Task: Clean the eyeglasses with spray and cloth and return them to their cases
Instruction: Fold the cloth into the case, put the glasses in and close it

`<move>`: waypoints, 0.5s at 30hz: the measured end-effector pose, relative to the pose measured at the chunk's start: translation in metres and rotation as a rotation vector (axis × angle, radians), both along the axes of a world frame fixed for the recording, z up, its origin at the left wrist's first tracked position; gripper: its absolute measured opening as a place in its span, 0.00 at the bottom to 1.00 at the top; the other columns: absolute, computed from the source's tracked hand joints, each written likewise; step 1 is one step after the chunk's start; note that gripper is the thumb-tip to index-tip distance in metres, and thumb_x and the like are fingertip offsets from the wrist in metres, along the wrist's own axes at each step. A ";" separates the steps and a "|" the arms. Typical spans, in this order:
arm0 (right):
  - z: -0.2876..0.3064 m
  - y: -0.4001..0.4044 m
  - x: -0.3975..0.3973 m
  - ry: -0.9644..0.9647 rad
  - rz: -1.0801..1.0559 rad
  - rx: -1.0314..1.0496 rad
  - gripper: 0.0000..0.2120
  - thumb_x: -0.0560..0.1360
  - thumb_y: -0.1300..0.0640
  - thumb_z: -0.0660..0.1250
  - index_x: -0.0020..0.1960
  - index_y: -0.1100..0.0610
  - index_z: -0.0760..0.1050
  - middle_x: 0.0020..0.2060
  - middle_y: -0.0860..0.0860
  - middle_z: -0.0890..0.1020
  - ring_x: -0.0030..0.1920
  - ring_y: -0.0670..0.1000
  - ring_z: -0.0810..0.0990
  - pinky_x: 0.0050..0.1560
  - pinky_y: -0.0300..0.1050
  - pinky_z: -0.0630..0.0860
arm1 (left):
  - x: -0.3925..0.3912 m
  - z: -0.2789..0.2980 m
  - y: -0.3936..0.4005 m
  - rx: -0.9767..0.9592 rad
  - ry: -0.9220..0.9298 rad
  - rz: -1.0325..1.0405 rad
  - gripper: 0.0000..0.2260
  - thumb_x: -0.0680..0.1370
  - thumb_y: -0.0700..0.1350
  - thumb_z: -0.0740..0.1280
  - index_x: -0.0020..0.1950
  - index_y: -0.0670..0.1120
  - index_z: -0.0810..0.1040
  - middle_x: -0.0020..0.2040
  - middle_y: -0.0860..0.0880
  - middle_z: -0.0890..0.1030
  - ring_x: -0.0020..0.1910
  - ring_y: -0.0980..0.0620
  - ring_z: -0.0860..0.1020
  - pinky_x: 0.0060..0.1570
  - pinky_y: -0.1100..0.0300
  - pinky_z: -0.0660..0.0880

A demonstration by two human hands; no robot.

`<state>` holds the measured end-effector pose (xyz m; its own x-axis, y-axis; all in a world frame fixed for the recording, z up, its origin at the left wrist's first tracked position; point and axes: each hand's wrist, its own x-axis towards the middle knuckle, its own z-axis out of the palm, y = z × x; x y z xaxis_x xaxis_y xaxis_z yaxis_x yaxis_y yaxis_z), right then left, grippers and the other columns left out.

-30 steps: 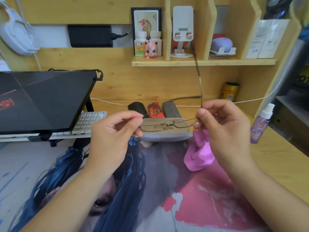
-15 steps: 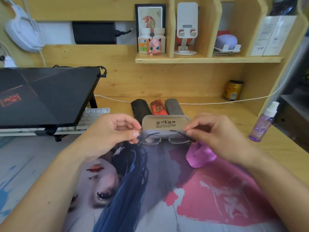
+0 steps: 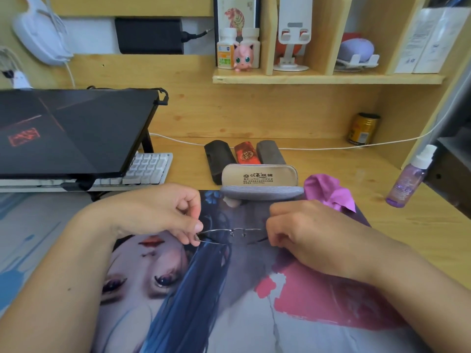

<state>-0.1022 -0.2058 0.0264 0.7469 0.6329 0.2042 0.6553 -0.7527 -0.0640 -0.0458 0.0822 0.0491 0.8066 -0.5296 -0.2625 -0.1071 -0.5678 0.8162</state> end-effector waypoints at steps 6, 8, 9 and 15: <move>0.014 -0.018 0.013 0.092 -0.113 0.276 0.05 0.73 0.56 0.73 0.44 0.46 0.80 0.38 0.41 0.81 0.42 0.40 0.79 0.47 0.40 0.74 | 0.001 0.002 0.002 0.090 0.012 0.045 0.09 0.80 0.40 0.68 0.46 0.38 0.71 0.39 0.39 0.85 0.45 0.42 0.86 0.47 0.49 0.81; 0.021 -0.026 0.019 -0.139 -0.229 0.363 0.04 0.74 0.56 0.73 0.43 0.48 0.80 0.37 0.43 0.80 0.39 0.42 0.76 0.44 0.43 0.73 | 0.002 0.003 0.001 0.139 -0.031 0.049 0.09 0.81 0.42 0.68 0.47 0.39 0.71 0.38 0.40 0.85 0.41 0.46 0.85 0.43 0.53 0.79; 0.025 -0.032 0.023 -0.228 -0.326 0.402 0.03 0.75 0.55 0.73 0.43 0.50 0.79 0.37 0.45 0.78 0.38 0.45 0.74 0.43 0.46 0.72 | 0.002 0.002 -0.001 0.149 -0.077 0.066 0.09 0.81 0.43 0.68 0.47 0.40 0.72 0.37 0.42 0.85 0.38 0.48 0.84 0.40 0.55 0.77; 0.024 -0.065 0.038 0.116 -0.906 0.378 0.26 0.72 0.34 0.69 0.35 0.58 0.73 0.31 0.54 0.76 0.37 0.61 0.74 0.35 0.48 0.66 | 0.010 -0.015 -0.034 -0.076 -0.559 0.423 0.09 0.79 0.47 0.70 0.42 0.49 0.73 0.28 0.51 0.79 0.25 0.57 0.72 0.35 0.55 0.71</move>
